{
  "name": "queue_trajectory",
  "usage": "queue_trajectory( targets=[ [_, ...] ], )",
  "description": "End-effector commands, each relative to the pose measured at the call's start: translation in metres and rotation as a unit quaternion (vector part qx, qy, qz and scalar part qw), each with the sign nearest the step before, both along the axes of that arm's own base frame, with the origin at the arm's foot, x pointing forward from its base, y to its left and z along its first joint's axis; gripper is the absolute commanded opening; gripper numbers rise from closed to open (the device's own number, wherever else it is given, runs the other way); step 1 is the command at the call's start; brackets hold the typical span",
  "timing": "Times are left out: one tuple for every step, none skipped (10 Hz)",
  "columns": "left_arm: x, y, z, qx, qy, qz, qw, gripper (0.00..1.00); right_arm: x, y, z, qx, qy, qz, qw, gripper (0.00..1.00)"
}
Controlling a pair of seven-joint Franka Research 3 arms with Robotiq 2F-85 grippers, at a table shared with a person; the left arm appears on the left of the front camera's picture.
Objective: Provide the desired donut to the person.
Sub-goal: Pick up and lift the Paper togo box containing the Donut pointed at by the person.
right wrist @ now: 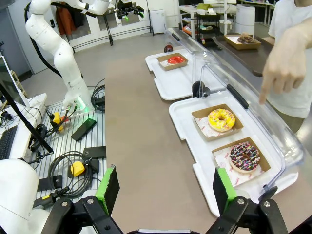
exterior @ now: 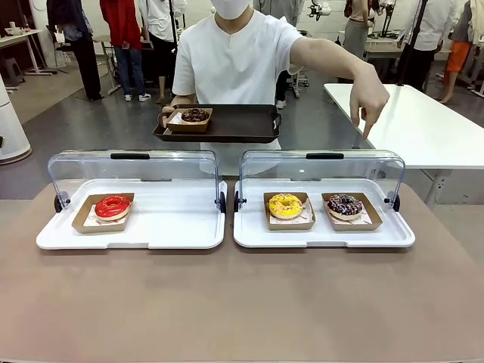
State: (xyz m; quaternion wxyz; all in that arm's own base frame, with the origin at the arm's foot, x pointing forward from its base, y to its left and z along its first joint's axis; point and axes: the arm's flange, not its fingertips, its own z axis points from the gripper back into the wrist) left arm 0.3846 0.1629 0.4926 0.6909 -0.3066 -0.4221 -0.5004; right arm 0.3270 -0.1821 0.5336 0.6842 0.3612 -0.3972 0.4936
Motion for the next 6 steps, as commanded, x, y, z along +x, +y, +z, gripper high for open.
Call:
queue_trajectory(
  targets=[
    [-0.0007, 0.0036, 0.0016, -0.005, -0.003, -0.001, 1.000, 1.00, -0.0001, 0.0001, 0.0001, 0.007, -0.004, 0.004, 1.000, 1.00],
    [-0.0007, 0.0036, 0.0016, -0.005, -0.003, -0.001, 1.000, 1.00, -0.0001, 0.0001, 0.0001, 0.007, -0.004, 0.004, 1.000, 1.00],
    [-0.0007, 0.0036, 0.0016, -0.005, -0.003, -0.001, 1.000, 1.00, -0.0001, 0.0001, 0.0001, 0.007, -0.004, 0.004, 1.000, 1.00],
    [-0.0007, 0.0036, 0.0016, -0.005, -0.003, -0.001, 1.000, 1.00, -0.0001, 0.0001, 0.0001, 0.007, -0.004, 0.004, 1.000, 1.00],
    [-0.0007, 0.0036, 0.0016, -0.005, -0.003, -0.001, 1.000, 1.00, 0.0000, 0.0000, 0.0000, 0.000, 0.000, 0.000, 1.000, 1.00],
    [-0.0007, 0.0036, 0.0016, -0.005, -0.003, -0.001, 1.000, 1.00, -0.0026, 0.0011, 0.0025, 0.011, 0.024, 0.049, 0.998, 1.00]
  ],
)
